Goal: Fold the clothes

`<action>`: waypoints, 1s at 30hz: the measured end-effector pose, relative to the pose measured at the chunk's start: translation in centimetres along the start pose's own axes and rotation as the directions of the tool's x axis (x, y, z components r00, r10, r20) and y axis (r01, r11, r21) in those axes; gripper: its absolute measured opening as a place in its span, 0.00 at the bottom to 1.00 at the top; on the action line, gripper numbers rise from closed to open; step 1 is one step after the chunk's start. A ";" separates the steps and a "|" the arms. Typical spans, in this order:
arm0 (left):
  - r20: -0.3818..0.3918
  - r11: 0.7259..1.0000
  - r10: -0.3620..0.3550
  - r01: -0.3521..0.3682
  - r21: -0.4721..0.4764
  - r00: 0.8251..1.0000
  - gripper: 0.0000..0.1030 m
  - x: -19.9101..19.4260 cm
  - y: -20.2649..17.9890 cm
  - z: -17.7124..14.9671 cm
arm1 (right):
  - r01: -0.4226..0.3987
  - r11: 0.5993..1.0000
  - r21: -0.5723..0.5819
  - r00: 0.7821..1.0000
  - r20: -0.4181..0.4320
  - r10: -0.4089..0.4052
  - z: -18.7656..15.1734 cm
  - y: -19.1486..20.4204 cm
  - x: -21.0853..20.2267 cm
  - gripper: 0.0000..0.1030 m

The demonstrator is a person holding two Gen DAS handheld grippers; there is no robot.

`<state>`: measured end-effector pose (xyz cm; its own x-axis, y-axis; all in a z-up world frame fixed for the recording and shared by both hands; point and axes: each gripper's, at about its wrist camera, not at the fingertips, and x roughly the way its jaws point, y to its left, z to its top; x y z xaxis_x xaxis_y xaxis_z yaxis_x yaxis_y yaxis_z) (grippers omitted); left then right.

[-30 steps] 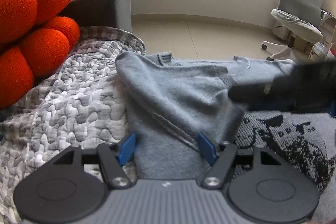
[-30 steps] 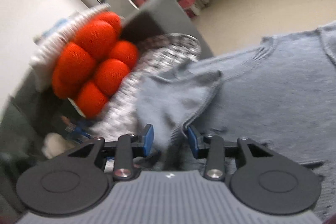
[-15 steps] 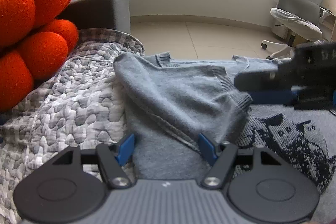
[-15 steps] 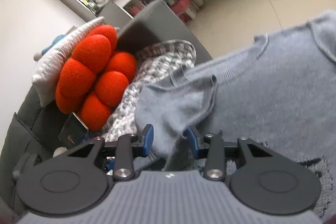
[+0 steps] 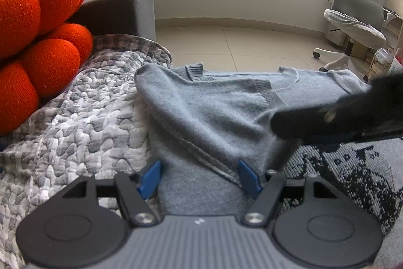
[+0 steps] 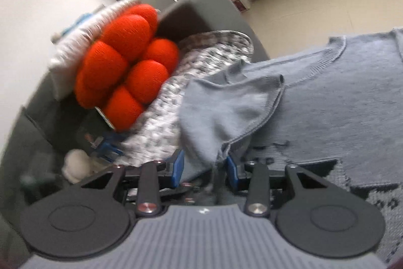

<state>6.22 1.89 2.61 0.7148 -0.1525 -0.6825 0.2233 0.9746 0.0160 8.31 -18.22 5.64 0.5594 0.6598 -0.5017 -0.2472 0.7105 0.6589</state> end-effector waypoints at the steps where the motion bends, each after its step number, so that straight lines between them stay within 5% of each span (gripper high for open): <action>1: 0.000 1.000 0.000 0.000 0.000 1.000 0.68 0.0 0.0 0.0 | -0.006 1.000 0.013 1.000 0.003 0.006 0.1 -0.1 -0.1 0.40; 7: 0.004 1.000 0.001 -0.001 0.010 1.000 0.68 -0.2 -0.2 0.0 | 0.178 0.984 -0.025 0.984 0.017 -0.178 0.0 0.0 -0.1 0.40; 14: 0.005 1.000 0.000 0.000 0.014 1.000 0.68 -0.1 -0.2 0.0 | 0.180 0.978 -0.103 0.977 0.136 -0.165 -0.1 1.5 -0.5 0.37; 19: 0.000 1.000 -0.015 0.015 0.000 1.000 0.68 0.0 0.1 0.1 | 0.216 0.970 -0.109 0.976 0.006 -0.216 -1.1 -0.1 2.2 0.35; 20: -0.002 1.000 -0.024 0.024 -0.011 1.000 0.68 -0.1 0.4 0.1 | 0.242 0.964 -0.112 0.970 -0.013 -0.245 -1.3 -0.4 2.5 0.21; 26: 0.035 0.975 -0.089 0.094 -0.201 0.995 0.63 -0.3 3.9 1.2 | 0.281 0.940 -0.192 0.958 0.005 -0.286 -1.9 -0.1 2.4 0.17; 30: 0.069 0.975 -0.030 0.045 -0.216 0.997 0.51 0.9 5.0 2.9 | 0.304 0.929 -0.210 0.951 0.013 -0.308 -2.1 0.4 2.7 0.17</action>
<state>9.85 6.19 4.19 0.7519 -0.1929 -0.6304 0.1065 0.9792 -0.1727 8.06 -15.67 3.43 0.6186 0.4059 -0.6727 -0.2259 0.9119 0.3426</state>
